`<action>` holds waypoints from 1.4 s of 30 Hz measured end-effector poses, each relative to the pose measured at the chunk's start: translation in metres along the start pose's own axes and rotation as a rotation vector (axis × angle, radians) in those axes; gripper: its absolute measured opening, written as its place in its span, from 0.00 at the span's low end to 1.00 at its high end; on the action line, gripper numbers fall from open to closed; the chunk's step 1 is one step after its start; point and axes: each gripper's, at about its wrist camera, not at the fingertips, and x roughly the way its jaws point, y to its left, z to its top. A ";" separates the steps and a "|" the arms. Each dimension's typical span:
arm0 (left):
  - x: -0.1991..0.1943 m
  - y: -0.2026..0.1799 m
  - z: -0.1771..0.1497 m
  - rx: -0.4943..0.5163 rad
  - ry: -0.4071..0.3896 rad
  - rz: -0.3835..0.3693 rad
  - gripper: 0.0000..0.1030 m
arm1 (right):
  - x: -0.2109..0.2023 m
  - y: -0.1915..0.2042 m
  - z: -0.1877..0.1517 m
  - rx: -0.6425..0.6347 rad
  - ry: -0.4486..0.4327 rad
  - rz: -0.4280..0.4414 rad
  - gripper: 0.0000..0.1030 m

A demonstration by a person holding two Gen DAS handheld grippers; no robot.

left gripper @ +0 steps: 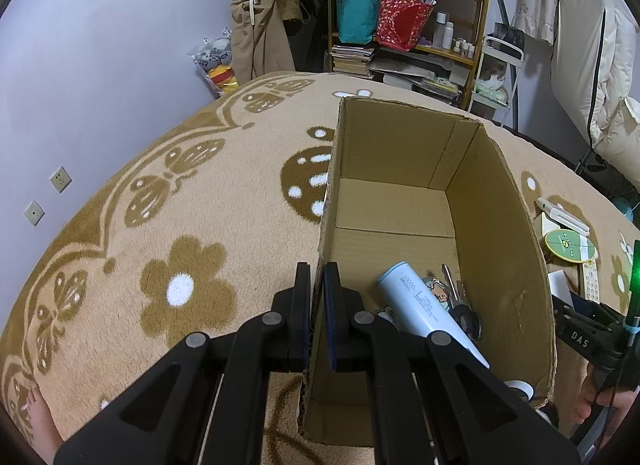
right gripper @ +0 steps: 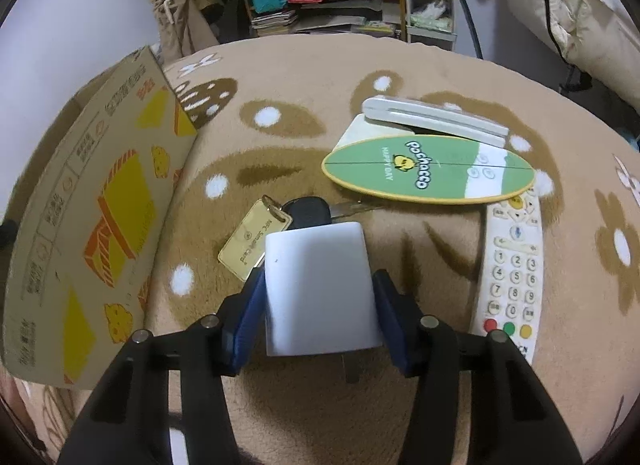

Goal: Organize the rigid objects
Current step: 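Close the right gripper on the white charger, then lift the white charger with the right gripper toward the box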

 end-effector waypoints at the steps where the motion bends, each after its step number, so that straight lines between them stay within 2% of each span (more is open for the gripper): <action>1: 0.000 0.000 0.000 0.000 0.000 0.002 0.06 | -0.001 0.000 0.001 -0.001 -0.006 -0.005 0.55; 10: 0.000 0.000 0.000 0.003 0.001 0.005 0.06 | -0.008 0.000 0.008 0.025 -0.004 -0.010 0.55; 28: 0.000 0.000 0.001 0.004 0.001 0.006 0.06 | -0.057 0.006 0.031 0.038 -0.135 -0.003 0.55; 42: 0.000 0.000 0.001 0.003 0.000 0.006 0.06 | -0.085 0.026 0.046 0.017 -0.230 0.089 0.55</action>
